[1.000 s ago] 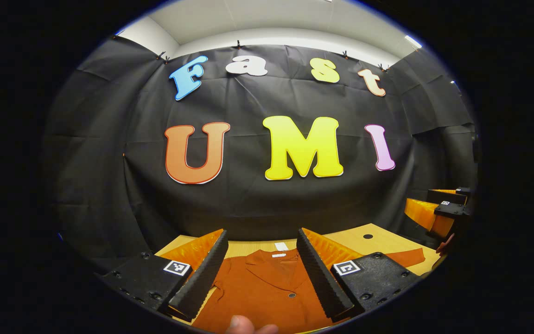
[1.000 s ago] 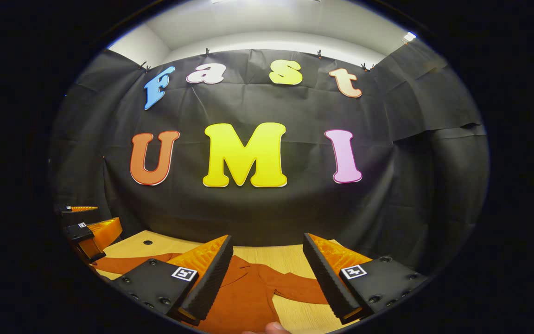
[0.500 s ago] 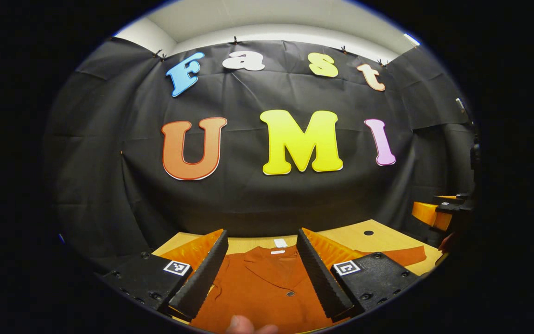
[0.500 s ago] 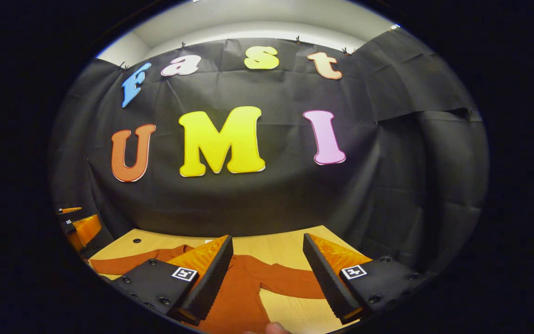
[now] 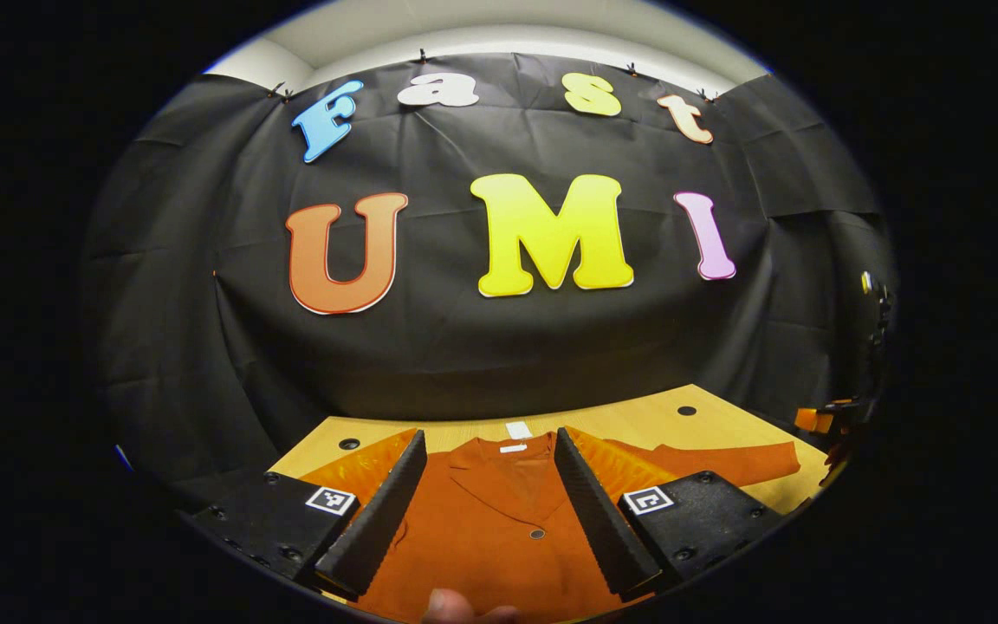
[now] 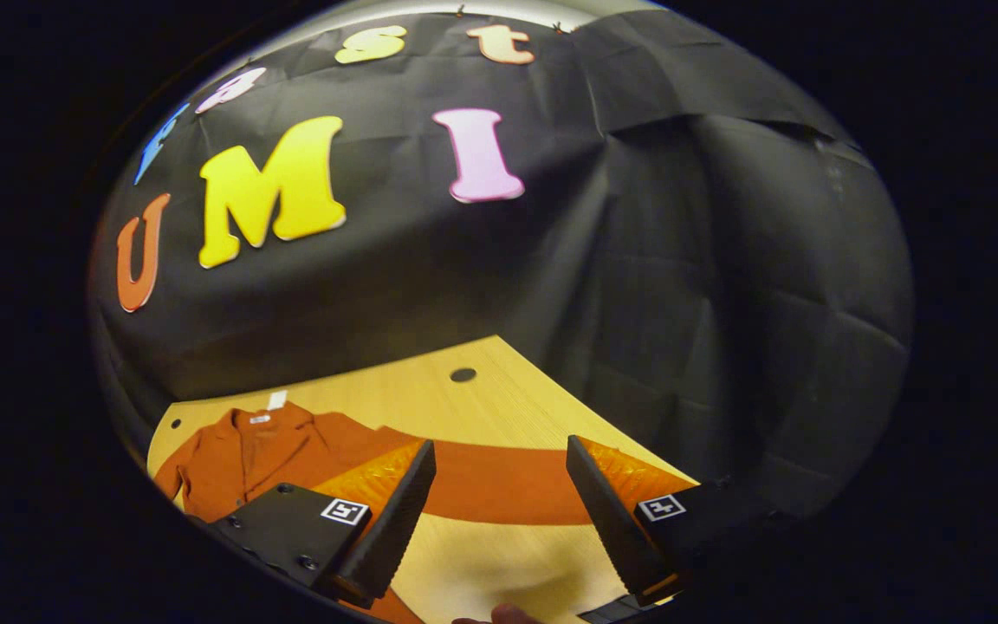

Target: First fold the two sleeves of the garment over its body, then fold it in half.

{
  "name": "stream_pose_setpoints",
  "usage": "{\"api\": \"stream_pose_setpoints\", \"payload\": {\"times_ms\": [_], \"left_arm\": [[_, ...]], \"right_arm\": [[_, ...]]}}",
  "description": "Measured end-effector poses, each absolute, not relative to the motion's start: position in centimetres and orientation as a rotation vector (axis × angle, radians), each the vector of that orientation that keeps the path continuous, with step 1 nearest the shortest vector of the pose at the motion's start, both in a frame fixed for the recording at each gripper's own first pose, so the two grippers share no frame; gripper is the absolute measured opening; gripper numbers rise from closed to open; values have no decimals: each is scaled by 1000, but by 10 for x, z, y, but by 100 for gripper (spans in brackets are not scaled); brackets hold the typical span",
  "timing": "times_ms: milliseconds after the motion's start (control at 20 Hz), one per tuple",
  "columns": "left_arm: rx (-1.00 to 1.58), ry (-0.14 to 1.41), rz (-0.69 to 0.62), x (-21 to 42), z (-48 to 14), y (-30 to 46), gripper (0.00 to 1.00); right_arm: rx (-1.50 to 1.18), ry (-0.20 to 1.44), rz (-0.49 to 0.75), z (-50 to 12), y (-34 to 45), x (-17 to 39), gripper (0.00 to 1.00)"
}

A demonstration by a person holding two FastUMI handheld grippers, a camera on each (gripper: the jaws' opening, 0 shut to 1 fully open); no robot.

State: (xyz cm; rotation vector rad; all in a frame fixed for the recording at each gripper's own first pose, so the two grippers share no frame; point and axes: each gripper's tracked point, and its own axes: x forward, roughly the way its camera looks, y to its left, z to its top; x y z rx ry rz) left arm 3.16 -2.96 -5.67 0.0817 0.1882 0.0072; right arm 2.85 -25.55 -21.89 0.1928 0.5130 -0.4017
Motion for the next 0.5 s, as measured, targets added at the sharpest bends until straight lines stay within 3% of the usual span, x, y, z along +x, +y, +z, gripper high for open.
{"api": "stream_pose_setpoints", "payload": {"times_ms": [100,150,450,500], "left_arm": [[84,206,18,35,-60,-31,96],[85,218,21,37,-62,-32,96],[90,262,69,40,-70,-37,96],[84,269,79,40,-71,-38,96]], "right_arm": [[210,588,-438,-255,-278,25,93],[217,621,-454,-272,-287,27,96],[225,802,-503,-352,-317,25,94],[224,810,-507,-358,-319,26,97]]}}
